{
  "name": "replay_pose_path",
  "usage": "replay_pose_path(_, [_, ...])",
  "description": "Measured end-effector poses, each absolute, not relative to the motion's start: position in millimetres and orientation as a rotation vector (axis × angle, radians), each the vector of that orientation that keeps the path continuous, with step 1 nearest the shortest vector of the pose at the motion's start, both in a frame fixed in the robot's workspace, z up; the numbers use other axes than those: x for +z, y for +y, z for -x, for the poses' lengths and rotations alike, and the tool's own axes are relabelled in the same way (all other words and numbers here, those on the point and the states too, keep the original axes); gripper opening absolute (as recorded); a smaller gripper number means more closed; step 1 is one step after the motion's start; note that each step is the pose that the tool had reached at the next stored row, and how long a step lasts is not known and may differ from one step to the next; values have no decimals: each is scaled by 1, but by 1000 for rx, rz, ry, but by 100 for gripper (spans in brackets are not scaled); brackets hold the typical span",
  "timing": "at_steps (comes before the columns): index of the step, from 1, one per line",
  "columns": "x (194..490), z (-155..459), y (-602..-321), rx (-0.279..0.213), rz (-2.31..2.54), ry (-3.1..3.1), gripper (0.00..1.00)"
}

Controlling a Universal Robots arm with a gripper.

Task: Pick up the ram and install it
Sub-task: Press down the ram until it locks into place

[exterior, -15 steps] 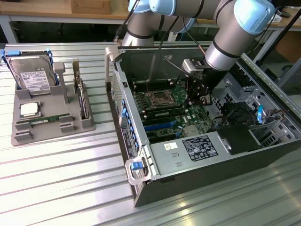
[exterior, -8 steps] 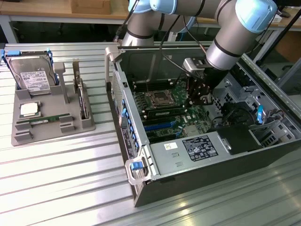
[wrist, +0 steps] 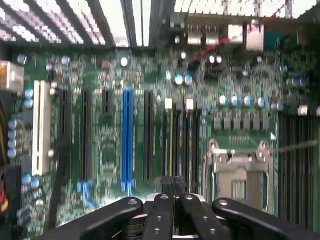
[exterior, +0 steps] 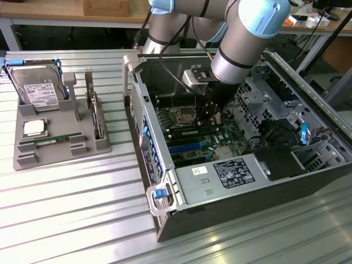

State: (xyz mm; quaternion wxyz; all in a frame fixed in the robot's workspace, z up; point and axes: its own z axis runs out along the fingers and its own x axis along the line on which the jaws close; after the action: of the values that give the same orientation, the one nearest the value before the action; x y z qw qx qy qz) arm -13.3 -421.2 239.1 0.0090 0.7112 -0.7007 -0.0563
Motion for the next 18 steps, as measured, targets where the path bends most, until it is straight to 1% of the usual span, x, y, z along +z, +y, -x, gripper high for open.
replay_pose_path(4, [235,59,-421,-176,-2222,-2189,10])
replay_pose_path(9, [231,60,-422,-175,-2222,-2189,10])
replay_pose_path(11, [248,60,-422,-173,-2223,-2190,10])
replay_pose_path(18, [250,-1,-422,-197,-2210,-2179,10])
